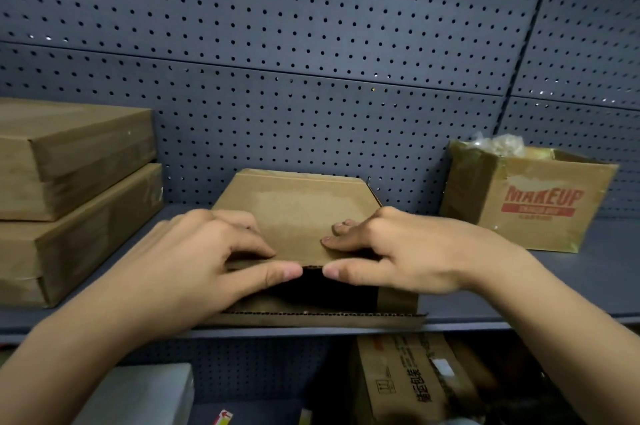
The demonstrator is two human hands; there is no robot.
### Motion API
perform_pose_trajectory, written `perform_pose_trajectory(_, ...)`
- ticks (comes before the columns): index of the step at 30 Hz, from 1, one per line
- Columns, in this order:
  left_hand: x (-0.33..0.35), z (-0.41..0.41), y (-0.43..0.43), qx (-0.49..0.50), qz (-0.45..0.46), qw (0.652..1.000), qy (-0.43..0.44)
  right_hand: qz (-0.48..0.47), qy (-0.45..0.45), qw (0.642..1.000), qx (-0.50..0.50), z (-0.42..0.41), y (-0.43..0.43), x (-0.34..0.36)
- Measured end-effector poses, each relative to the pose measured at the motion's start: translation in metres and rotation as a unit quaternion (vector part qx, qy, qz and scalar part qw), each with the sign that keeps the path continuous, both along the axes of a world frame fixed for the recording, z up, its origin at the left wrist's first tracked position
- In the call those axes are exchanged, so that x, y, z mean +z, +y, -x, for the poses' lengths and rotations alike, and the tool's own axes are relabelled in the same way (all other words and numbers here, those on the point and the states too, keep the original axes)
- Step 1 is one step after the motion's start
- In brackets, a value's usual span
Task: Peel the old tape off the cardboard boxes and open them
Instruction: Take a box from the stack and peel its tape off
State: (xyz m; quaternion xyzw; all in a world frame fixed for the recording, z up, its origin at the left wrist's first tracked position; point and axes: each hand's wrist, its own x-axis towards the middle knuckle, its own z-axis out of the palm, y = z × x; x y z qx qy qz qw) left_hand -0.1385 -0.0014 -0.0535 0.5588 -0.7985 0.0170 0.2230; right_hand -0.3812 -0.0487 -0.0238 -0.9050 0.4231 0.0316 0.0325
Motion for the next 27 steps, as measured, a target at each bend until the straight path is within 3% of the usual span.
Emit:
perform_pose_trajectory(6, 0.005, 0.004, -0.011, 0.029, 0.034, 0.999, -0.03, -0.024, -0.055, 0.998, -0.009, 0.004, -0.008, 0.001)
perform_pose_trajectory(12, -0.025, -0.006, -0.002, 0.047, 0.186, 0.981, -0.022, 0.004, -0.059, 0.998, -0.011, 0.006, 0.002, 0.003)
perform_pose_trajectory(15, -0.036, -0.006, 0.005, 0.12, 0.181, 0.975, 0.056, 0.071, -0.031, 0.997, -0.012, 0.007, 0.005, 0.001)
perform_pose_trajectory(20, -0.047, 0.008, 0.013, 0.136, 0.178, 0.925, 0.305, 0.226, -0.001, 0.974, -0.017, 0.007, 0.012, -0.021)
perform_pose_trajectory(24, -0.062, 0.017, 0.015, 0.124, 0.199, 0.878, 0.418, 0.345, -0.143, 0.928, -0.012, 0.017, 0.018, -0.056)
perform_pose_trajectory(27, -0.071, 0.018, 0.015, 0.127, 0.189, 0.858, 0.461, 0.369, -0.247, 0.896, 0.005, 0.032, 0.02, -0.081)
